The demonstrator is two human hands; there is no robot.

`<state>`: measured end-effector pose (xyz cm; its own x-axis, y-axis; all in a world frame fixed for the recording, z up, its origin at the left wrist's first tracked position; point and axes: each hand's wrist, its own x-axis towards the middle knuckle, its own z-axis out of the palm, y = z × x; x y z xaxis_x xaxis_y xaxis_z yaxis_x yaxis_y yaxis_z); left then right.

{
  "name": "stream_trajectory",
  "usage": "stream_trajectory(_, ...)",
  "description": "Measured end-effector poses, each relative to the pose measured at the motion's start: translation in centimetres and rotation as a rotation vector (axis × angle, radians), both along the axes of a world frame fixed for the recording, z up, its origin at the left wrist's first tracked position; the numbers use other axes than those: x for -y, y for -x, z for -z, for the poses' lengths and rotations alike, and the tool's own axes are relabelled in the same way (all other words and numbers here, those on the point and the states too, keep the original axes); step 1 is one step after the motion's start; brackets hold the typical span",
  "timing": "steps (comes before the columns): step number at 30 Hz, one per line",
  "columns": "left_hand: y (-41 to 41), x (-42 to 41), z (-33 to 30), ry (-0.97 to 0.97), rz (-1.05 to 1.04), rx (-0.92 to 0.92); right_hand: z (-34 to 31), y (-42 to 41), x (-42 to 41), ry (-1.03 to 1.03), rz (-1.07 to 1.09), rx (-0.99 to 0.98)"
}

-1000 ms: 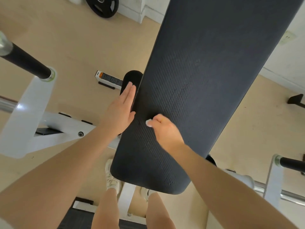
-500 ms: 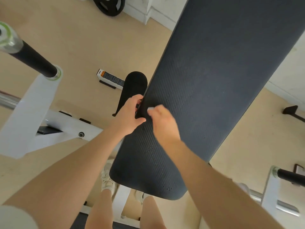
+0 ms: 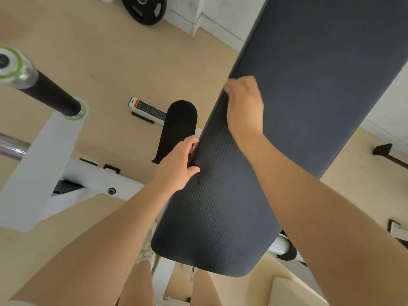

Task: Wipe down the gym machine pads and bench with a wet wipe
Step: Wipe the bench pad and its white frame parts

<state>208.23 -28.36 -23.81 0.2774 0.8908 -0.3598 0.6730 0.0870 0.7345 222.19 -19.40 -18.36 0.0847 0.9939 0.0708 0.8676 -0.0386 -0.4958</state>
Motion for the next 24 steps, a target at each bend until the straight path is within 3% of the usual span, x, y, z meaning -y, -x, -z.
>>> stream_trajectory(2,0.6,0.0,0.3,0.076,0.009,0.056,0.7,0.9,2.6,0.02,-0.139,0.083)
stream_trajectory(6,2.3,1.0,-0.6,0.499,-0.199,0.514,2.5,1.7,7.6,0.192,-0.257,0.017)
stream_trajectory(8,2.8,1.5,-1.0,0.603,-0.301,0.648,3.2,2.2,9.8,0.318,-0.306,0.066)
stream_trajectory(12,2.9,1.1,-1.2,0.607,-0.275,0.628,2.1,2.4,11.1,0.432,-0.472,0.156)
stream_trajectory(18,2.5,0.9,0.5,0.594,-0.107,0.476,-0.4,-1.7,2.6,0.06,-0.121,0.268)
stream_trajectory(21,2.3,1.5,0.4,0.631,-0.236,0.586,0.8,-0.8,3.8,-0.009,-0.073,0.257)
stream_trajectory(24,2.3,2.2,0.2,0.661,-0.401,0.735,3.5,0.9,8.9,0.031,-0.182,0.222)
